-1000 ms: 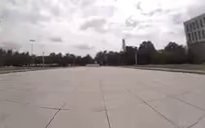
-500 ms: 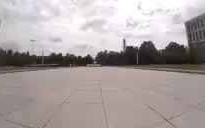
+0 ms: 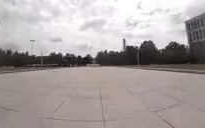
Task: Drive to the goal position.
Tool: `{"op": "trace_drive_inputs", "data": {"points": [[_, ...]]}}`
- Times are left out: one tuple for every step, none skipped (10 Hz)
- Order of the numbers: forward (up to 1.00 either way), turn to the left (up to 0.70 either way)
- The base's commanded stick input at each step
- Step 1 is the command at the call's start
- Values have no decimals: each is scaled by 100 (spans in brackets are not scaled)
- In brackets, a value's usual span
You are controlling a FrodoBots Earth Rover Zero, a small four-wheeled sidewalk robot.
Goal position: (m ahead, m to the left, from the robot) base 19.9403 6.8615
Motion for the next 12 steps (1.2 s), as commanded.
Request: {"op": "trace_drive_inputs", "data": {"points": [[100,0],[100,-6],[100,-23],[100,-39],[100,-39],[100,-38],[100,-35],[100,-7],[100,0],[100,0],[100,0],[100,0]]}}
